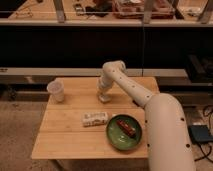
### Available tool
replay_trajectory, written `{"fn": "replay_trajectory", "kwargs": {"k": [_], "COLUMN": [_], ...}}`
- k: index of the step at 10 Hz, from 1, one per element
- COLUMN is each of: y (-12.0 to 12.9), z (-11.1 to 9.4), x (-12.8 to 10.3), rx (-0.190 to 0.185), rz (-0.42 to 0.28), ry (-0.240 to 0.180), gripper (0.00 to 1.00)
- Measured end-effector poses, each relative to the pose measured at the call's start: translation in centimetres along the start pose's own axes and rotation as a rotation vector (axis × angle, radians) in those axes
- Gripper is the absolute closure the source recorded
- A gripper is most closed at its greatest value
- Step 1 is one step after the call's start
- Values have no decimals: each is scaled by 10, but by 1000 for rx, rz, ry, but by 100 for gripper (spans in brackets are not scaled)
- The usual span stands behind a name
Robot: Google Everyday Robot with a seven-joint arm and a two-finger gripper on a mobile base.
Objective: Wipe the white sponge on the table
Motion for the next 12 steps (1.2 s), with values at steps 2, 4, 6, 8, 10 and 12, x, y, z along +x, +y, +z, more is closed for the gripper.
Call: {"fn": "replay_trajectory", "kwargs": {"k": [2, 4, 6, 8, 10, 12], "y": [2, 27, 69, 107, 146, 174], "z": [-4, -9, -19, -36, -59, -79], "x": [-23, -46, -51, -46, -35, -19], "rx": [13, -4, -51, -91, -129, -147], "rz": [-12, 39, 124, 201, 285, 344], "ry": [-26, -54, -35, 10, 75, 145], "gripper": [100, 100, 100, 100, 100, 100]}}
